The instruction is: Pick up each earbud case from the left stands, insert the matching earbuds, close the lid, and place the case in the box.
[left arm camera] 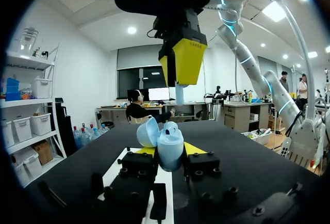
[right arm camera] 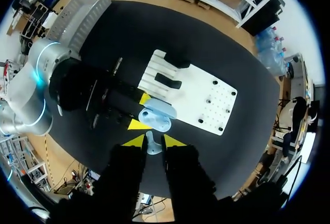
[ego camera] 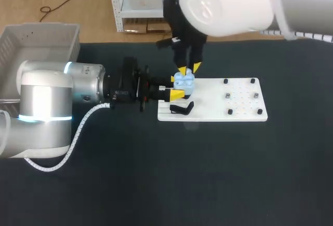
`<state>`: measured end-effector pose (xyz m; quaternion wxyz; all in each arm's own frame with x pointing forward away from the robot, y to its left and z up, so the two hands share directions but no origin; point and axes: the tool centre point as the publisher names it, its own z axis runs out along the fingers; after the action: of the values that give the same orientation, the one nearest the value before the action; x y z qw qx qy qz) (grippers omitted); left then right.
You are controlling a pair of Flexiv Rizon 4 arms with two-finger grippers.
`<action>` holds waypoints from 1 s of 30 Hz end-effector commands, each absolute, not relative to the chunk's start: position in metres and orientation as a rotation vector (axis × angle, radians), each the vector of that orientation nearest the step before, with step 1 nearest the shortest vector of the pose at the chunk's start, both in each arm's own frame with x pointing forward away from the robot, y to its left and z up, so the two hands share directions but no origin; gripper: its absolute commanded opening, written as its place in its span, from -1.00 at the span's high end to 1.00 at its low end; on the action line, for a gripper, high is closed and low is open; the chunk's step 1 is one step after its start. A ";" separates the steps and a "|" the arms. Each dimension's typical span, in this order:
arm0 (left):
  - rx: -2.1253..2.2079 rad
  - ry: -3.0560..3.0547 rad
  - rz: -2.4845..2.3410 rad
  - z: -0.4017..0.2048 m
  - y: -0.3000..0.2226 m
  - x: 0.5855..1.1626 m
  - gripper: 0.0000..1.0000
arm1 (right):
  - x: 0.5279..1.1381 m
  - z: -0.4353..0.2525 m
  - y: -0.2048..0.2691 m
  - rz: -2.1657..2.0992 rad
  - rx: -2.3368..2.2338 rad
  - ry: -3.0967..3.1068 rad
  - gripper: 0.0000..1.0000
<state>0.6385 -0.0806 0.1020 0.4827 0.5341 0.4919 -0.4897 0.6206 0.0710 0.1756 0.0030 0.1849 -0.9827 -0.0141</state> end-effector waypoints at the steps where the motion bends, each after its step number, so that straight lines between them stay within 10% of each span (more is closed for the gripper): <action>1: 1.302 1.199 -1.193 0.102 -0.080 0.638 1.00 | 0.622 0.172 0.075 -0.038 0.585 -3.067 1.00; 30: 1.302 1.199 -1.193 0.102 -0.080 0.638 1.00 | 0.625 0.158 0.084 0.058 0.573 -3.027 1.00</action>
<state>0.6385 -0.0806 0.1020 0.4827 0.5341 0.4919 -0.4897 0.6254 0.0844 0.1582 0.0307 0.1866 -0.9818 0.0193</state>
